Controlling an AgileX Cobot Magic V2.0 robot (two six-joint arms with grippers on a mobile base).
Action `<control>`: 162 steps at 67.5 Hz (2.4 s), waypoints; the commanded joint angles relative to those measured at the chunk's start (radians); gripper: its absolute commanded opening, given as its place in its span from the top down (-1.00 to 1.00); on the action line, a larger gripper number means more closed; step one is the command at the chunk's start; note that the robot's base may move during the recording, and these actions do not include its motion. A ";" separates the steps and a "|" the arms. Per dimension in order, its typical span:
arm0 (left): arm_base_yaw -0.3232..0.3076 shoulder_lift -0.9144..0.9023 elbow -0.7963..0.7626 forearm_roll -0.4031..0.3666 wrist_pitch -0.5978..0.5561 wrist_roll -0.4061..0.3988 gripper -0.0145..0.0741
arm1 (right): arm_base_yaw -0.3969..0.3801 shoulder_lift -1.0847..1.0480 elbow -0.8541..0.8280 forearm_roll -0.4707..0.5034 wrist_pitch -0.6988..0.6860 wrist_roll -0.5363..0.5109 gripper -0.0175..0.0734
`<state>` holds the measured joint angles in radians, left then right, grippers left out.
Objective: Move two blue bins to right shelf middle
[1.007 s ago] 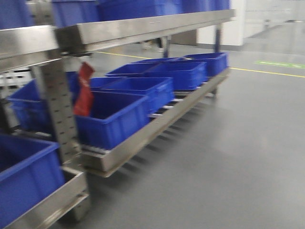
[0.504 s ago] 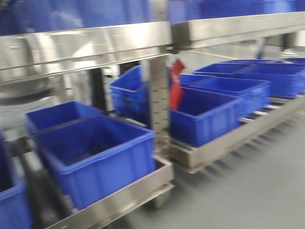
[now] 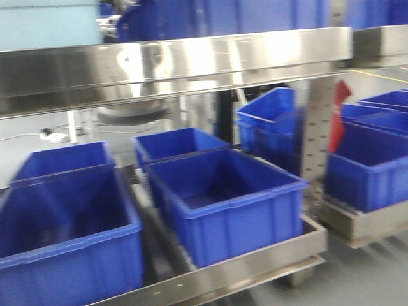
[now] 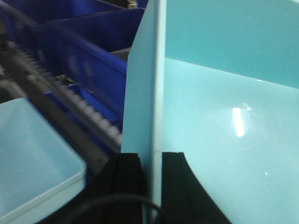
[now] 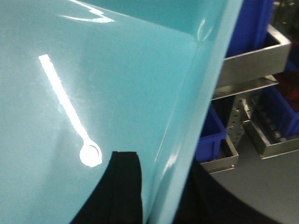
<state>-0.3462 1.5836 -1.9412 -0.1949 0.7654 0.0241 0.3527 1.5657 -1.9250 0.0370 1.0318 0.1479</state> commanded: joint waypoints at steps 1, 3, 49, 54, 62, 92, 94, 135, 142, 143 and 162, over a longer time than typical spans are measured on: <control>0.003 -0.012 -0.015 -0.019 -0.059 -0.024 0.92 | -0.001 -0.012 -0.010 -0.002 -0.033 -0.033 0.95; 0.003 -0.012 -0.015 -0.019 -0.059 -0.024 0.92 | -0.001 -0.012 -0.010 -0.002 -0.033 -0.033 0.95; 0.003 -0.012 -0.015 -0.019 -0.059 -0.024 0.92 | -0.001 -0.012 -0.010 -0.002 -0.033 -0.033 0.95; 0.003 -0.012 -0.015 -0.019 -0.059 -0.024 0.92 | -0.001 -0.012 -0.010 -0.002 -0.033 -0.033 0.95; 0.003 -0.012 -0.015 -0.019 -0.059 -0.024 0.92 | -0.001 -0.012 -0.010 -0.002 -0.033 -0.033 0.95; 0.003 -0.012 -0.015 -0.019 -0.059 -0.024 0.92 | -0.001 -0.012 -0.010 -0.002 -0.033 -0.033 0.95; 0.003 -0.012 -0.015 -0.019 -0.059 -0.024 0.92 | -0.001 -0.012 -0.010 -0.002 -0.033 -0.033 0.95; 0.003 -0.012 -0.015 -0.019 -0.059 -0.024 0.92 | -0.001 -0.012 -0.010 -0.002 -0.033 -0.033 0.95; 0.003 -0.012 -0.015 -0.019 -0.059 -0.024 0.92 | -0.001 -0.012 -0.010 -0.002 -0.033 -0.033 0.95; 0.003 -0.012 -0.015 -0.019 -0.059 -0.024 0.92 | -0.001 -0.012 -0.010 -0.002 -0.033 -0.033 0.95; 0.003 -0.012 -0.015 -0.019 -0.059 -0.024 0.92 | -0.001 -0.012 -0.010 -0.002 -0.033 -0.033 0.95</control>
<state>-0.3462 1.5836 -1.9412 -0.1949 0.7654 0.0241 0.3527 1.5674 -1.9250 0.0370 1.0318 0.1479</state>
